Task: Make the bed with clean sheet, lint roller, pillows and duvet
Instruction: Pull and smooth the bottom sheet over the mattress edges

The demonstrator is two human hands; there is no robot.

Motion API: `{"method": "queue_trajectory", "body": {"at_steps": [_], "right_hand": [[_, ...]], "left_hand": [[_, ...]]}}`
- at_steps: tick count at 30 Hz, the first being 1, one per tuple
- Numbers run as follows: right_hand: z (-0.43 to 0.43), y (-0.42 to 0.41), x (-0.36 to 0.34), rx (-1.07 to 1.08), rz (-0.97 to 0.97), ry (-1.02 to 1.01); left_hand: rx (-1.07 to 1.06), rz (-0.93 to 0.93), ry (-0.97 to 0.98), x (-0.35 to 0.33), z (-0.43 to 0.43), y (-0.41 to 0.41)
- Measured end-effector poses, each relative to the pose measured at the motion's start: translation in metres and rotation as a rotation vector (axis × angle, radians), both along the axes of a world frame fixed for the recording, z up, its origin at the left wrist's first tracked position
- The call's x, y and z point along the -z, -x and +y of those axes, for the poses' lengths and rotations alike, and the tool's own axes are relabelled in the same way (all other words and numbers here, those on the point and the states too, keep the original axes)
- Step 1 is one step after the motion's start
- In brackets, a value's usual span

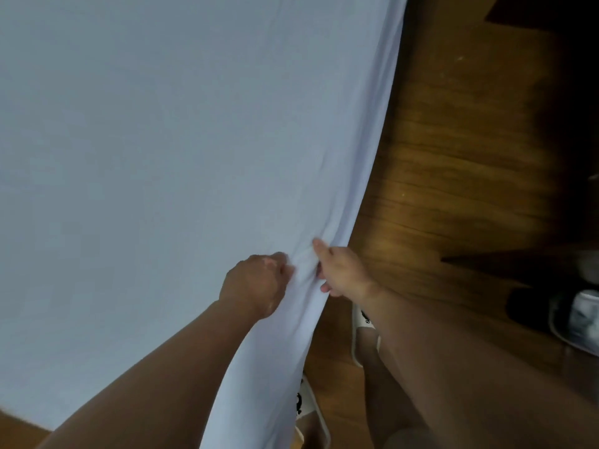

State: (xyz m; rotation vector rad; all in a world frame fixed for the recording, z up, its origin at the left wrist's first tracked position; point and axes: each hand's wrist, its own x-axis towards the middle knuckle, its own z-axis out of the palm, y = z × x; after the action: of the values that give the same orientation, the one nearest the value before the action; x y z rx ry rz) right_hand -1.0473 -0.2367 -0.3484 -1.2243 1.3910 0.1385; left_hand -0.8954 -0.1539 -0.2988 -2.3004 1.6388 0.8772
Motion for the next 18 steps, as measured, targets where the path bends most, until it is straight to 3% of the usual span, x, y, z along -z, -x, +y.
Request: {"method": "queue_trajectory", "body": {"at_steps": [5, 11, 18], "right_hand": [[0.101, -0.008, -0.021, -0.318, 0.118, 0.148], [0.137, -0.025, 0.012, -0.091, 0.084, 0.038], [0.13, -0.02, 0.007, -0.192, 0.019, 0.146]], "left_hand": [[0.021, -0.114, -0.156, -0.019, 0.09, -0.005], [-0.037, -0.106, -0.111, -0.006, 0.143, 0.0], [0.068, -0.044, -0.119, 0.02, 0.138, -0.022]]}}
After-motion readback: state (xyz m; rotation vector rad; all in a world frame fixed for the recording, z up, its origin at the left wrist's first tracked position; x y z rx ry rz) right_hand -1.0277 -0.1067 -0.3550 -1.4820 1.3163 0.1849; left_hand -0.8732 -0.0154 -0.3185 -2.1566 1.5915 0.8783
